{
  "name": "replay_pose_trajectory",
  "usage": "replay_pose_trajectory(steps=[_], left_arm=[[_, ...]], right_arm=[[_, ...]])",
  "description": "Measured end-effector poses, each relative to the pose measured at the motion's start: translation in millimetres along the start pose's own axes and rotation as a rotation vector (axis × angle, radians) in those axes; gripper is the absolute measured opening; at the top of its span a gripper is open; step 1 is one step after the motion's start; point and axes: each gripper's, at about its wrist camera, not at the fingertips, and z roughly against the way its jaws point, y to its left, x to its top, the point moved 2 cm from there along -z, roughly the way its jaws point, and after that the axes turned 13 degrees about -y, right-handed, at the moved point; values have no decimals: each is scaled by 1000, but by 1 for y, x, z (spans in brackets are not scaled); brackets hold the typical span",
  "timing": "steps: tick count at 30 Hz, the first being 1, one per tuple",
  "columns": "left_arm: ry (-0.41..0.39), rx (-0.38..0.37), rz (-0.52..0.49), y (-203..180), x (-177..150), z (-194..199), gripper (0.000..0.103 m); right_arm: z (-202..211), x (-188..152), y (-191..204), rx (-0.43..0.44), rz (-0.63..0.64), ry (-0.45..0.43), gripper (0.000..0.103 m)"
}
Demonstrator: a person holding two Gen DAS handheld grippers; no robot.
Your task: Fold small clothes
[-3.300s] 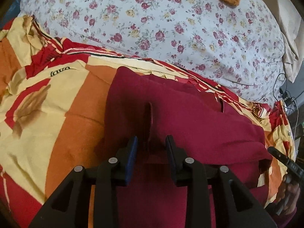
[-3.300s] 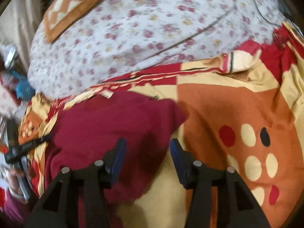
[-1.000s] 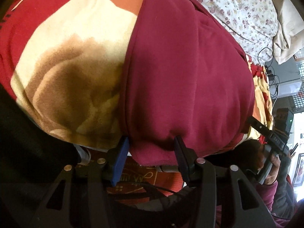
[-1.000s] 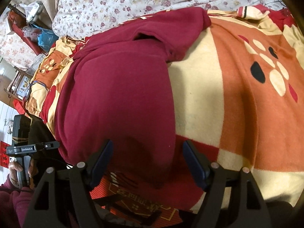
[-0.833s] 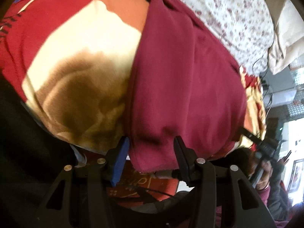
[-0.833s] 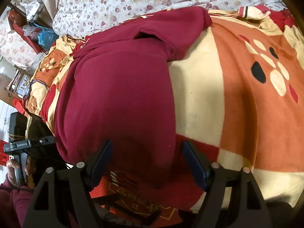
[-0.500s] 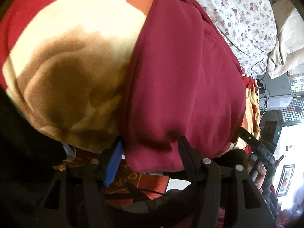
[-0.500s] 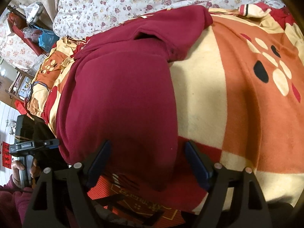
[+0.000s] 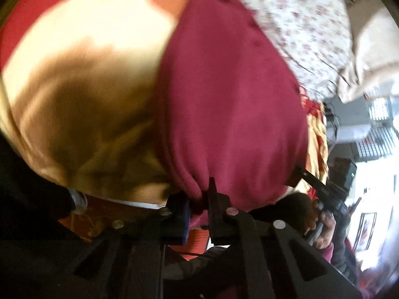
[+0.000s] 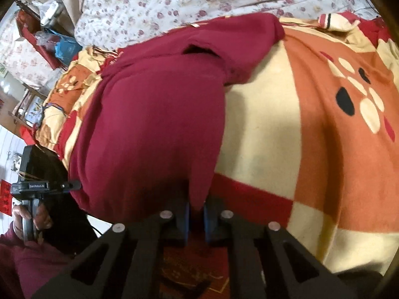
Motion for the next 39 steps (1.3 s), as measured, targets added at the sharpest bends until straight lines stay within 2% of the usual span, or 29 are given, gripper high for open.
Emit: replay_pose_trajectory(steps=[4,6,9,12,14,17,19,20,22,26,28,30,34,39], left_arm=[[-39,-27,-80,-21,10,31,0],[-70,-25,-106,-25,14,49,0],[-110,-13,-117,-21,18,69,0],[-117,6,-99,-11,20,75,0],[-118,14,-88,-5,21,76,0],[-146,-5,-84,-7,28,88,0],[-179,-19,-103,-11,34,100,0],[-194,-26,-112,-15,37,105,0],[-215,-49,-127,-22,43,117,0],[-237,-123,-164,-36,47,134,0],[-239,-132,-192,-41,46,137,0],[-224,-116,-210,-40,45,132,0],[-199,-88,-156,-20,45,118,0],[-172,-22,-150,-4,44,102,0]], right_arm=[[23,-3,12,52,32,-15,7],[38,-11,19,115,16,2,7],[50,-37,39,216,28,75,7],[45,-67,59,257,66,166,7],[39,-77,66,277,67,187,7],[42,-72,67,329,11,167,7],[53,-64,73,402,-26,130,7],[64,-58,81,465,-28,97,7],[83,-47,97,520,0,48,7],[102,-38,112,539,19,-12,7],[100,-41,109,514,21,-5,7],[95,-42,99,501,-12,13,7],[81,-48,90,494,-60,40,7],[77,-44,82,512,-100,21,7]])
